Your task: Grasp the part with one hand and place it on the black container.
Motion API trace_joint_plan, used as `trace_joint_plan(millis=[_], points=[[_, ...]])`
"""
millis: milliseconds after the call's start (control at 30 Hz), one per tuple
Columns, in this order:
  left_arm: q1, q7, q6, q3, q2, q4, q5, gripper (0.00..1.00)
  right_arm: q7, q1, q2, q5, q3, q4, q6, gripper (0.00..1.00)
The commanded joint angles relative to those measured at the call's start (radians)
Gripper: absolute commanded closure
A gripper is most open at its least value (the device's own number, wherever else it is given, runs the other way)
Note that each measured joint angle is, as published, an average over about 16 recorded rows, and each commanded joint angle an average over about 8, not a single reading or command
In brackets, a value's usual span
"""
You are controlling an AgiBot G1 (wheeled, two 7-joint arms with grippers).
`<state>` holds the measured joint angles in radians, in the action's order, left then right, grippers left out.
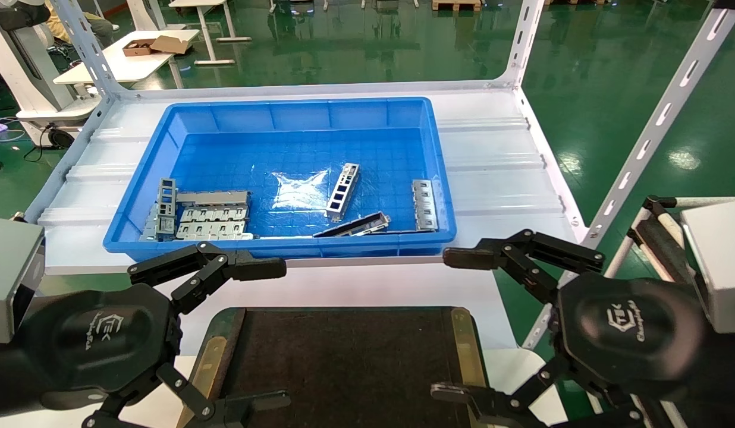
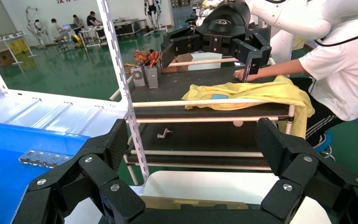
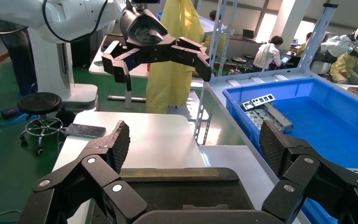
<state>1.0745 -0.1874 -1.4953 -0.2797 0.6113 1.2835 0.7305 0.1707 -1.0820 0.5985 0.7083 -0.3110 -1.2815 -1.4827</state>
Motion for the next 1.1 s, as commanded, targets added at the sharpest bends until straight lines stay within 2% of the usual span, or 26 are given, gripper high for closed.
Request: trace_joint_plan(millis=[33, 1100], points=[[0.0, 0.0, 0.0, 0.0, 0.0, 0.0, 0.0, 0.0, 0.0, 0.0, 0.0, 0.0, 0.0, 0.0, 0.0, 0.0], [0.0, 0.0, 0.0, 0.0, 0.0, 0.0, 0.0, 0.0, 0.0, 0.0, 0.0, 0.0, 0.0, 0.0, 0.0, 0.0]])
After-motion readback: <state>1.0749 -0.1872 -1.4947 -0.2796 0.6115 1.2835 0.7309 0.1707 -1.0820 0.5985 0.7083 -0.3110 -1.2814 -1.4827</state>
